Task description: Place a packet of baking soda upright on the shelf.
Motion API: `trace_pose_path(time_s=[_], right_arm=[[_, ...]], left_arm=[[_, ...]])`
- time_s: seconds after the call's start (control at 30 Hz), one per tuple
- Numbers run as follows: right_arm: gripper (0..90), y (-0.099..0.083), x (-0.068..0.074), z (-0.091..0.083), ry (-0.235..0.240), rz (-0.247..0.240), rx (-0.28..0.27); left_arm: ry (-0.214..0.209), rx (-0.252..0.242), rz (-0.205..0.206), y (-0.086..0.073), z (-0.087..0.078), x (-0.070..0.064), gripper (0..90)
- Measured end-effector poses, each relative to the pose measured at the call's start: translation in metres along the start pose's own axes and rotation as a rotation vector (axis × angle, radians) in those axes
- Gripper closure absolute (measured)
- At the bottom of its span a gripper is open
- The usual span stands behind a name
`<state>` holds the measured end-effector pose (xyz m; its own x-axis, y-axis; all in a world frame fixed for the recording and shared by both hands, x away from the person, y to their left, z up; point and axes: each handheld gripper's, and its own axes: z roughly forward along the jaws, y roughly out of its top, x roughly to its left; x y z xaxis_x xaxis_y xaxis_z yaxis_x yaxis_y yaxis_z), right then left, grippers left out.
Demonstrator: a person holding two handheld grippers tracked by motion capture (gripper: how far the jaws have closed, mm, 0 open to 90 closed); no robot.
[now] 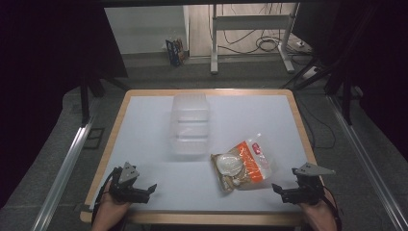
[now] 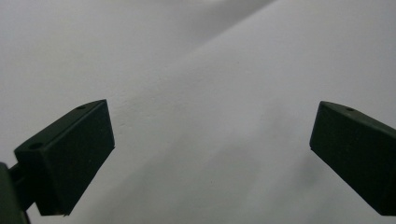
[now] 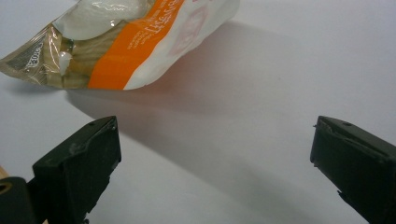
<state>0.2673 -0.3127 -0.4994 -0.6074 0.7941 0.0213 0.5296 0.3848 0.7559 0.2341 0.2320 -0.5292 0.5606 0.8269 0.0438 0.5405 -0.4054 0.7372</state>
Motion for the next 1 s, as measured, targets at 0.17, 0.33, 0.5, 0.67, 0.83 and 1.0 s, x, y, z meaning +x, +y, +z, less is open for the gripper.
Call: trace_pose_path(time_s=[0.17, 0.33, 0.5, 0.67, 0.83, 1.0], right_arm=[[1.4, 0.0, 0.001, 0.001, 0.004, -0.007, 0.004], [1.1, 0.0, 0.001, 0.002, 0.007, -0.01, 0.011], [1.1, 0.002, 0.002, 0.003, 0.005, -0.024, 0.018], [1.3, 0.005, 0.003, 0.002, 0.0, -0.031, 0.018], [1.3, 0.007, 0.005, 0.002, 0.001, -0.027, 0.01], [1.4, 0.012, 0.007, 0.002, 0.0, -0.034, -0.01]], left_arm=[[-0.005, -0.005, 0.029, 0.0, 0.0, -0.002, 0.1], [-0.021, -0.037, 0.02, 0.0, -0.001, -0.001, 0.0], [-0.034, -0.028, 0.009, 0.0, 0.0, 0.001, 0.1], [-0.037, -0.013, 0.028, 0.001, 0.002, -0.001, 0.6], [-0.038, 0.0, 0.041, 0.001, 0.003, -0.002, 1.0], [-0.038, 0.007, 0.048, 0.002, 0.004, -0.003, 1.2]])
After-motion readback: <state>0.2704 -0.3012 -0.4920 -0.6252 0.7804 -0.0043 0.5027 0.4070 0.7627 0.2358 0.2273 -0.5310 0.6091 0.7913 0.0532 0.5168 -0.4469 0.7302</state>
